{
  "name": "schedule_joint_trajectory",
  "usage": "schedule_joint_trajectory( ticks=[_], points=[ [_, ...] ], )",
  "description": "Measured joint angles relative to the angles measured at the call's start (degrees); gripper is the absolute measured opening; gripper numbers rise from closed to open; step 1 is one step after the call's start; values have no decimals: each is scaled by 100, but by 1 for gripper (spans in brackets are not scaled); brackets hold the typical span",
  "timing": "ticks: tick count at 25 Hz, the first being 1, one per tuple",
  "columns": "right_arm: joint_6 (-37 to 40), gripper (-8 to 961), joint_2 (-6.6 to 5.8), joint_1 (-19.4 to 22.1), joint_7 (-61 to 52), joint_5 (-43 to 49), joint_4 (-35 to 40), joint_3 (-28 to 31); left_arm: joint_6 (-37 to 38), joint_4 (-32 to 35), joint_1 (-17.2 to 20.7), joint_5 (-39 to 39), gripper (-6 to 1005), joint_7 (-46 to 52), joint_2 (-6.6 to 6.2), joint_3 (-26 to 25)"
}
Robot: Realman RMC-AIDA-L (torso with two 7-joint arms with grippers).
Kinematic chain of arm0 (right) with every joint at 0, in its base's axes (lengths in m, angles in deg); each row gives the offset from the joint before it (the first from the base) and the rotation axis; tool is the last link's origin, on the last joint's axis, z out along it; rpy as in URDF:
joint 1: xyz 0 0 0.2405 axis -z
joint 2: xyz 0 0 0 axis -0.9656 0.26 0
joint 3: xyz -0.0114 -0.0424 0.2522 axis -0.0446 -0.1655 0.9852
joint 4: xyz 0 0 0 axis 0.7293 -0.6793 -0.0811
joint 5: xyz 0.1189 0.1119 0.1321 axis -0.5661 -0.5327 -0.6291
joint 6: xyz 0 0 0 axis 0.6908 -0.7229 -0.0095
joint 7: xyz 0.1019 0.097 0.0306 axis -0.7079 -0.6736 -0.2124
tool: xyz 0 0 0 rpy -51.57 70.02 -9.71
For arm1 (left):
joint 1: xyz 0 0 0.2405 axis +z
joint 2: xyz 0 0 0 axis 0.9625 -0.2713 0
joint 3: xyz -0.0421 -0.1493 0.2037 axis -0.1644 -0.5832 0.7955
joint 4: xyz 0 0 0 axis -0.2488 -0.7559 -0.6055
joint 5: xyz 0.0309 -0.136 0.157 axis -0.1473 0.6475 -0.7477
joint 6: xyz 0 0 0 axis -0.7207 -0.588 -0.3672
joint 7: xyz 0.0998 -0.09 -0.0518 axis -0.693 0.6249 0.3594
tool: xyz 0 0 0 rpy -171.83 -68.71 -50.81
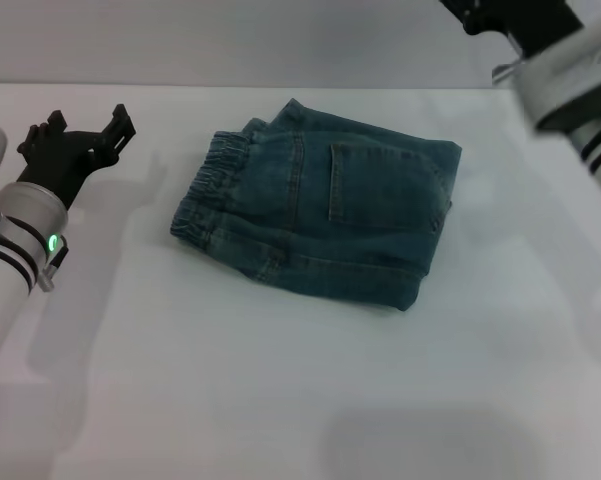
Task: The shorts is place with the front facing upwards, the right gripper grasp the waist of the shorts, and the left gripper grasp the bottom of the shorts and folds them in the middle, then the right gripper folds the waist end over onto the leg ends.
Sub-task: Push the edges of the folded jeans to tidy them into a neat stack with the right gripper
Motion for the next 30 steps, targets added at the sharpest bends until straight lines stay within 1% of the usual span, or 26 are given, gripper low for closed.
schedule_joint_trajectory(
  ticks=[1, 2, 3, 4, 6, 7, 8, 10, 11, 12, 13, 15, 17, 18, 19, 21, 26, 30],
  points=[
    [400, 777, 1, -109, 650, -114, -392, 177, -4, -31, -26, -1, 861, 0, 3, 6],
    [825, 777, 2, -201, 1380, -88, -801, 522, -4, -61, -51, -1, 861, 4, 6, 16],
    [1034, 777, 2, -247, 1847, 19, -1037, 841, -4, -72, -65, -1, 861, 14, 8, 24],
    [1249, 778, 4, -282, 2420, 231, -1310, 1319, -4, -83, -76, -1, 861, 23, 8, 34],
    [1341, 778, 8, -212, 3166, 1070, -1619, 2247, 8, -128, -109, -1, 861, 37, 11, 52],
    [1335, 778, 9, -118, 3315, 1499, -1693, 2585, 16, -155, -128, 0, 861, 37, 12, 55],
    [1354, 778, 5, 54, 3320, 2150, -1747, 2883, 23, -186, -151, -1, 861, 35, 14, 62],
    [1421, 778, 1, 376, 2985, 3211, -1782, 3200, 28, -253, -207, -2, 861, 38, 20, 78],
    [1439, 778, 0, 694, 2159, 4413, -1784, 3538, 28, -283, -231, -1, 860, 48, 22, 86],
    [1439, 757, 0, 694, 2159, 4413, -1784, 3538, 28, -295, -244, -1, 860, 53, 25, 94],
    [1371, 737, 0, 814, 1673, 4939, -1827, 3761, 28, -295, -244, -1, 860, 53, 25, 94],
    [1203, 696, -1, 956, 1088, 5513, -1918, 4024, 9, -311, -259, 0, 860, 59, 26, 125],
    [1018, 604, 0, 1065, 689, 5830, -2011, 4096, -2, -321, -261, -1, 860, 61, 24, 143],
    [794, 559, 0, 1147, 438, 5987, -2133, 4090, -2, -321, -261, -1, 860, 61, 24, 143],
    [794, 513, 0, 1147, 438, 5987, -2133, 4090, -10, -363, -279, -1, 860, 62, 22, 154],
    [507, 427, 1, 1234, 215, 6107, -2248, 4053, -15, -401, -300, 0, 861, 63, 21, 160],
    [-177, 229, 0, 1405, -677, 6688, -2227, 4096, -21, -428, -313, 0, 861, 65, 27, 194],
    [-392, 78, -12, 1532, -1031, 6816, -2194, 4098, -23, -433, -315, 0, 861, 67, 26, 230]
  ],
)
